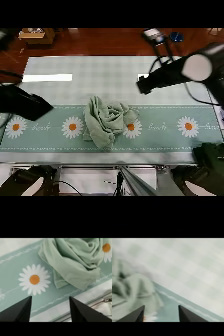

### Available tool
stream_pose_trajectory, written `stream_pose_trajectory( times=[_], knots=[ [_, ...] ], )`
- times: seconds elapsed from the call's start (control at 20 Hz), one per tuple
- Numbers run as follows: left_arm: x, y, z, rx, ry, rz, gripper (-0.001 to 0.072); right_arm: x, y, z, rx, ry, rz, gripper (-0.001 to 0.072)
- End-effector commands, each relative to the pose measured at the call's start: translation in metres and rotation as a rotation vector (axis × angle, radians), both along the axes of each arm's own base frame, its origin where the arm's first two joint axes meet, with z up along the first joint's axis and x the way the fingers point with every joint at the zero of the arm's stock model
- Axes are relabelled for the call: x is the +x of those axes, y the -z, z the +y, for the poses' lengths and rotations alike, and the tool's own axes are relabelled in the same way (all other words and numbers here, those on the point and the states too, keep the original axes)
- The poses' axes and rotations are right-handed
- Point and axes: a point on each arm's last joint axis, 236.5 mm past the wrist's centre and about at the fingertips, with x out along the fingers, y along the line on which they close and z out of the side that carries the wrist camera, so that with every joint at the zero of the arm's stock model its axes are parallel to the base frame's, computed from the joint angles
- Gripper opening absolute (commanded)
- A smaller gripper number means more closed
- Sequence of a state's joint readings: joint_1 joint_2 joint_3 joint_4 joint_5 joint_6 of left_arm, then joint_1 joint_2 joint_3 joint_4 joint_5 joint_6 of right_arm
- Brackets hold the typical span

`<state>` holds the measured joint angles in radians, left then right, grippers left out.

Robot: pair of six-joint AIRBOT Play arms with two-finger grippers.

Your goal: Fold the shirts.

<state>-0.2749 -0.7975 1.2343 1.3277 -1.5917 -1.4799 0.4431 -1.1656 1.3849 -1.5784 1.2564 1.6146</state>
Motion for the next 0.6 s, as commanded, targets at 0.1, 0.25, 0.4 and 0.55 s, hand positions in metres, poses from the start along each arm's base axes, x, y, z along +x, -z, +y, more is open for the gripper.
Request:
stream_pose_trajectory(
  times=[0.1,0.25,0.4,0.55],
  knots=[
    [-0.007,0.109,-0.046,-0.192,-0.023,0.173,0.0685,-0.003,0.020,-0.114,0.021,0.247,0.137,0.0526],
    [-0.008,0.149,-0.058,-0.266,-0.085,0.233,0.0685,-0.017,0.059,-0.124,0.136,0.296,0.253,0.0552],
    [0.012,0.164,-0.072,-0.342,-0.144,0.236,0.0684,-0.031,0.094,-0.108,0.272,0.287,0.339,0.0600],
    [0.030,0.181,-0.080,-0.366,-0.181,0.260,0.0683,-0.044,0.122,-0.093,0.341,0.299,0.397,0.0598]
  ],
)
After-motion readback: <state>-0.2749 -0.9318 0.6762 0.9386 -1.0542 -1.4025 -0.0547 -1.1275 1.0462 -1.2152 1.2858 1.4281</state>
